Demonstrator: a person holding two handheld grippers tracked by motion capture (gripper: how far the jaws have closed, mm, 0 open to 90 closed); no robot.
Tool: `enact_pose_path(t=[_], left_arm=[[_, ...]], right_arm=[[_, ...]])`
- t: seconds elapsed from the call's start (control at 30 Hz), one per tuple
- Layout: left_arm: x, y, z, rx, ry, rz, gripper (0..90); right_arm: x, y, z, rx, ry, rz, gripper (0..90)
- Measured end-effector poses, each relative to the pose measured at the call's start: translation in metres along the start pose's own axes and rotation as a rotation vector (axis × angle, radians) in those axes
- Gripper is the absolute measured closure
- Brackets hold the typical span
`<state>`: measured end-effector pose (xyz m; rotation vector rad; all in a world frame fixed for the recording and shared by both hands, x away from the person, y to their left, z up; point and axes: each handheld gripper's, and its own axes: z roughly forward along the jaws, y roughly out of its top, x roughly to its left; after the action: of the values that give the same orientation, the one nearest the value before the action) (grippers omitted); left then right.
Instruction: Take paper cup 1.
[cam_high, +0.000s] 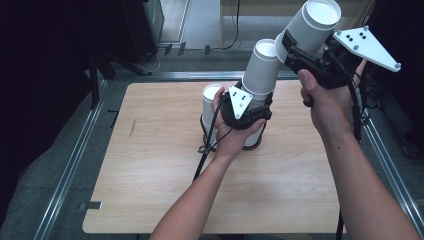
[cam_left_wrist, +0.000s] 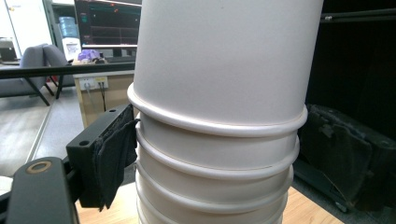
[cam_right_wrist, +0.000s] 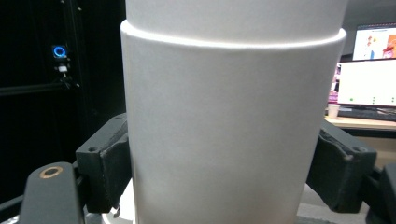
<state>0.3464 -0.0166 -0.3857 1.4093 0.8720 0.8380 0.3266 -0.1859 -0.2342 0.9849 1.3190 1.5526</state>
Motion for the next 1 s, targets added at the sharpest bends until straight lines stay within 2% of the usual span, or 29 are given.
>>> enact_pose_path(t=[0.23, 0.43, 0.7, 0.87, 1.0], left_arm=[[0.001, 0.002, -0.002, 0.004, -0.011, -0.023, 9.7], [-0.004, 0.003, -0.005, 0.012, -0.020, 0.004, 2.9], [-0.005, 0.004, -0.012, 0.018, -0.032, 0.002, 2.7], [-0.004, 0.003, -0.023, 0.018, -0.047, -0.008, 1.8], [-0.002, 0.002, -0.029, 0.018, -0.059, -0.014, 1.8]], right_arm=[[-0.010, -0.008, -0.008, -0.002, -0.016, 0.004, 18.1], [-0.019, -0.010, -0.016, -0.011, -0.028, 0.020, 18.0], [-0.026, -0.020, -0.023, 0.005, -0.047, 0.005, 18.0], [-0.030, -0.038, -0.028, 0.030, -0.052, 0.002, 18.0], [-0.031, -0.052, -0.031, 0.047, -0.055, -0.020, 17.9]])
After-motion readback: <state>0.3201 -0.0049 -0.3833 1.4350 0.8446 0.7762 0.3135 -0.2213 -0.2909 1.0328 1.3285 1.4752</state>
